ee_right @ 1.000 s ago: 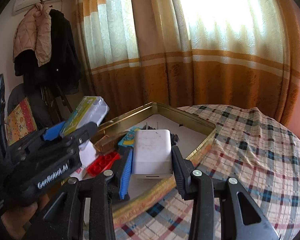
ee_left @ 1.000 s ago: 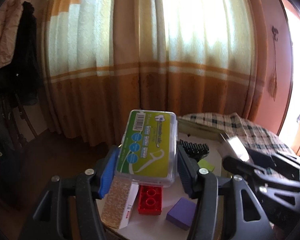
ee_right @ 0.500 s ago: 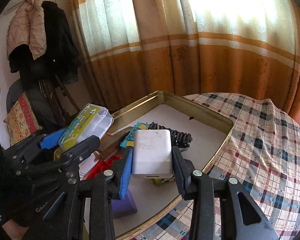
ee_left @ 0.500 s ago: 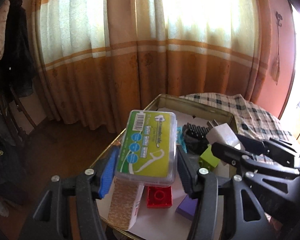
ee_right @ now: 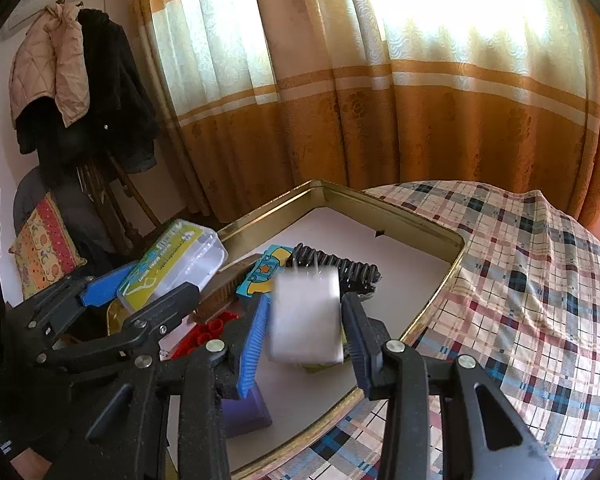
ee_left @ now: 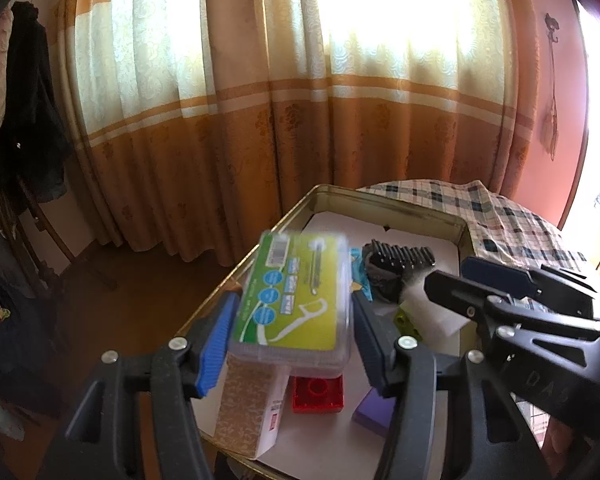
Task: Organize rigid objects
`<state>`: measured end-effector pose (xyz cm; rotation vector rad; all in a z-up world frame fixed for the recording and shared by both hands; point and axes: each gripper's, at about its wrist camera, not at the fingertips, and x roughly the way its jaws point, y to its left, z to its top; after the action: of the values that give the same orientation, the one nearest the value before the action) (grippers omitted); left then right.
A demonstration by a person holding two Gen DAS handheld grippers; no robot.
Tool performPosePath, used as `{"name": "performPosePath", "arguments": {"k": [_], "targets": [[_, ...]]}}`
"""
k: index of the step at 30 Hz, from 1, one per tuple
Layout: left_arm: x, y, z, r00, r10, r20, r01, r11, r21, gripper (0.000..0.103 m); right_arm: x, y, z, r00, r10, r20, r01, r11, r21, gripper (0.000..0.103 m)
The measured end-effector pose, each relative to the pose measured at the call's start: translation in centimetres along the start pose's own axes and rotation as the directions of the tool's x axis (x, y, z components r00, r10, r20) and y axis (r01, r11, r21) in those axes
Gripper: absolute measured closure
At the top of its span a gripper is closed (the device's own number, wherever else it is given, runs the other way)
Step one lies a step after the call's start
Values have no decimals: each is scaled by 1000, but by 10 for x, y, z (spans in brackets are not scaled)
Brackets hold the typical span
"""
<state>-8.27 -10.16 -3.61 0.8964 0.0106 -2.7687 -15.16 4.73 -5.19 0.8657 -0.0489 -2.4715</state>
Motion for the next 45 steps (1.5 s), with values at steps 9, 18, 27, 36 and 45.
{"name": "performPosePath", "arguments": {"k": [9,18,27,36,45], "targets": [[-14,5,-1,999,33,40,-33,999,-5,27,-17,-4,-1,999,-15,40,14,999,32,43],[-41,11,0,991,76,108,-73,997,-29,0,-57,3,-10,991,-51,121,51,999,10,15],[-60,14,7,985,91,149,-87,996,-35,0,-88,13,-5,973,-133,189,139,990,-19,5],[-64,30,12,982,110,151,-96,991,-95,0,-94,21,4,970,-137,199,146,989,-29,5],[-61,30,8,977,150,151,-140,987,-76,0,-95,27,4,971,-129,202,140,989,-42,5]]}}
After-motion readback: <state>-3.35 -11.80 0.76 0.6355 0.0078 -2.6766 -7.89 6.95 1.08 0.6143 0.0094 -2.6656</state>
